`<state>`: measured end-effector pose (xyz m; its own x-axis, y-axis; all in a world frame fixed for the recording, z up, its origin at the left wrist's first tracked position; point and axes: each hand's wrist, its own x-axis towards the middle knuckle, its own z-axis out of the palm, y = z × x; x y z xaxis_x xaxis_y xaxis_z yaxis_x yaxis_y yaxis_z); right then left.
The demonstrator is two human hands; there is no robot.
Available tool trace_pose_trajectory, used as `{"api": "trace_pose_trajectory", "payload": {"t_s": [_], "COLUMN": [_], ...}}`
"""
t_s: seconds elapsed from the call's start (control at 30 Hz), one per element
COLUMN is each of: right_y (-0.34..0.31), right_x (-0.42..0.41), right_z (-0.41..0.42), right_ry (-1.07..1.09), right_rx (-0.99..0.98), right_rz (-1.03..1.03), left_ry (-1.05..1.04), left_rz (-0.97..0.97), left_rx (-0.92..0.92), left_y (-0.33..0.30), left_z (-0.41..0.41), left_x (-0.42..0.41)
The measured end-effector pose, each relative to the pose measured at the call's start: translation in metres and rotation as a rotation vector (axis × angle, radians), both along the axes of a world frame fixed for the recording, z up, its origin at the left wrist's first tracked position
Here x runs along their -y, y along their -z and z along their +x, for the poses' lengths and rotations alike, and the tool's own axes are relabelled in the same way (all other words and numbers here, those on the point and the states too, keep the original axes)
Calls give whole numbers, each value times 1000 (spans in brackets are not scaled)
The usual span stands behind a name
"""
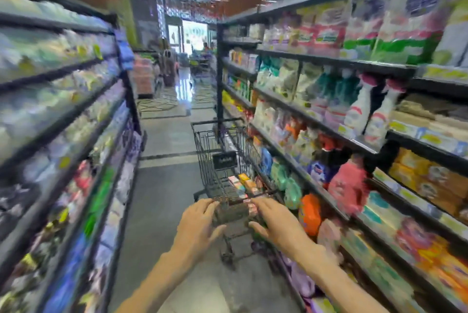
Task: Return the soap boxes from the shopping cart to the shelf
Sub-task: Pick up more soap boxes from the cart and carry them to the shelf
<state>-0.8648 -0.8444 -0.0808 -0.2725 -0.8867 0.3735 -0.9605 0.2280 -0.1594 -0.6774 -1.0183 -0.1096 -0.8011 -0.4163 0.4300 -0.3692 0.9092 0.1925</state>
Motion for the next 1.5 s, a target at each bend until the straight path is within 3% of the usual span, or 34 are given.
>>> {"api": "trace_pose_trajectory", "payload": {"t_s": [0.33, 0.8, 1.0, 1.23, 1.5], "right_y": [29, 41, 36, 61, 81], "right_x": [216, 486, 541, 576, 563], "right_z": [6, -126, -196, -295, -368], "right_ry": [-208, -318, -179, 159, 547], "right_rx": [-39, -74, -78, -20, 32], "right_rz": [78, 86, 114, 147, 188], "left_ry": [-245, -301, -153, 179, 631], "left_rz": [62, 76, 64, 31, -9], "left_rx": [65, 126, 121, 147, 226], "left_y": [39, 36, 44, 45, 55], "left_z": [32, -83, -179, -329, -481], "left_x": [167, 425, 518, 601, 627]}}
